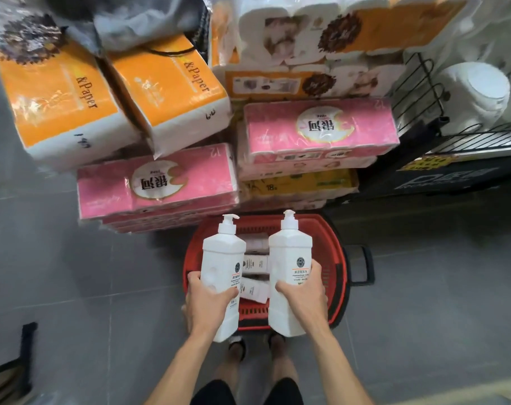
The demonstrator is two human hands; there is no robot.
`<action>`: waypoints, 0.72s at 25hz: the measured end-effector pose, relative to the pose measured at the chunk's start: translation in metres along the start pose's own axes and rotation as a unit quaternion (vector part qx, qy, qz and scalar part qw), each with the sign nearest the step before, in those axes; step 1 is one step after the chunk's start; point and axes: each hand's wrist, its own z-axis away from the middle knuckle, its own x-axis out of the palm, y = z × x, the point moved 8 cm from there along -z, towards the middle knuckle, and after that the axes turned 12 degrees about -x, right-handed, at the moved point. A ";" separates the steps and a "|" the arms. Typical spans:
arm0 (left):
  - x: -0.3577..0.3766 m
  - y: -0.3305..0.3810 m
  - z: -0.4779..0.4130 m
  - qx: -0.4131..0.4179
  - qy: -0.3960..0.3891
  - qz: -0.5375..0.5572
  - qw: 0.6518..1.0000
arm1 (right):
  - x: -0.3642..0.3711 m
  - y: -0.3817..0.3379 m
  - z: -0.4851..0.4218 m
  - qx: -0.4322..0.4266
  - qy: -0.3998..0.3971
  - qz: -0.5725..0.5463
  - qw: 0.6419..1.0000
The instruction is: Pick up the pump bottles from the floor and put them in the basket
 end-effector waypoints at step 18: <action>0.125 -0.065 -0.191 -0.032 -0.006 -0.145 0.989 | 0.163 0.135 -0.134 0.064 -0.059 0.019 0.996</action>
